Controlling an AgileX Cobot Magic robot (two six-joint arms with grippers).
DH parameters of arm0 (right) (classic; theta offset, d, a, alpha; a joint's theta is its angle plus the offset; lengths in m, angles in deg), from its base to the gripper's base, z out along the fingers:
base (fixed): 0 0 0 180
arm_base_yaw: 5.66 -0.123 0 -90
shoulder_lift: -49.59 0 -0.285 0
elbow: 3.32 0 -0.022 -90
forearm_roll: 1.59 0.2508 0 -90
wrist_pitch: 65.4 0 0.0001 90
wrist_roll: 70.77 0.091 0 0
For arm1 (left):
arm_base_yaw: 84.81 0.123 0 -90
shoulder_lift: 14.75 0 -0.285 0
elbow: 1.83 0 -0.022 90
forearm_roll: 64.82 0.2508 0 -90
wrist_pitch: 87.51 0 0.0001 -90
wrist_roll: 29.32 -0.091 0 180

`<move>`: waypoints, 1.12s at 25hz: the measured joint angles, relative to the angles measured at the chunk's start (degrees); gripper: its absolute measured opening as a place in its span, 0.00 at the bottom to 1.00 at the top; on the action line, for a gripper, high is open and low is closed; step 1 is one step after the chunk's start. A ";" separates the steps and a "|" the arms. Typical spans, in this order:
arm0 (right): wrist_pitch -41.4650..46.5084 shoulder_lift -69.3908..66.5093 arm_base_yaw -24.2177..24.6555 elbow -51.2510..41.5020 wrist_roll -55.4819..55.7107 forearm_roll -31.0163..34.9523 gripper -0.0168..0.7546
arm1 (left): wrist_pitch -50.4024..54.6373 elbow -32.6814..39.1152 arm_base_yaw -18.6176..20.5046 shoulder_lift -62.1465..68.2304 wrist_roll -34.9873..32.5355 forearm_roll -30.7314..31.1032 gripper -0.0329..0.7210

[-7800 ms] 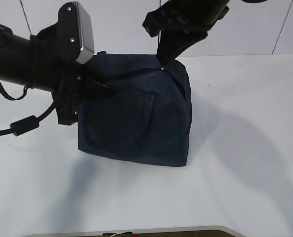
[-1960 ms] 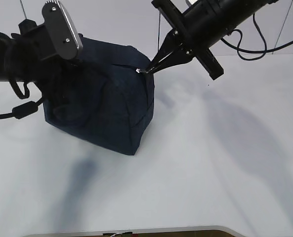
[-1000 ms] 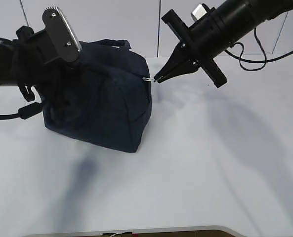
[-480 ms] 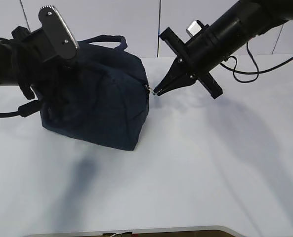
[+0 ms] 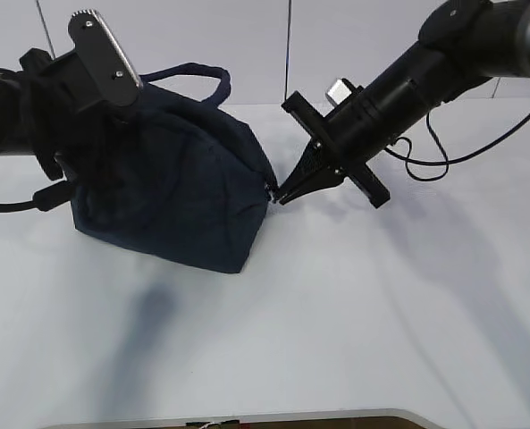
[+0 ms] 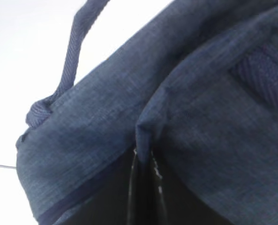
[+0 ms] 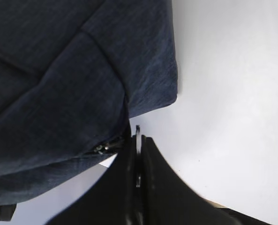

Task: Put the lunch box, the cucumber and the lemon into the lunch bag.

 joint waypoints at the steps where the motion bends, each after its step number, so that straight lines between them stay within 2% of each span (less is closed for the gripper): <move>1: 0.00 -0.45 0.00 0.00 -0.32 0.27 0.03 | 0.00 0.00 0.00 0.00 0.00 0.00 0.03; 11: 0.00 -1.85 0.00 0.19 -3.02 2.82 0.03 | 0.00 0.00 0.09 0.00 0.00 -0.12 0.03; 23: 0.13 1.97 0.00 2.39 -2.16 -0.09 0.03 | -0.80 0.00 0.42 0.00 0.00 -0.25 0.03; 28: 0.26 1.97 0.71 2.83 -2.16 -4.16 0.03 | -0.36 0.00 0.42 0.00 0.00 -1.58 0.03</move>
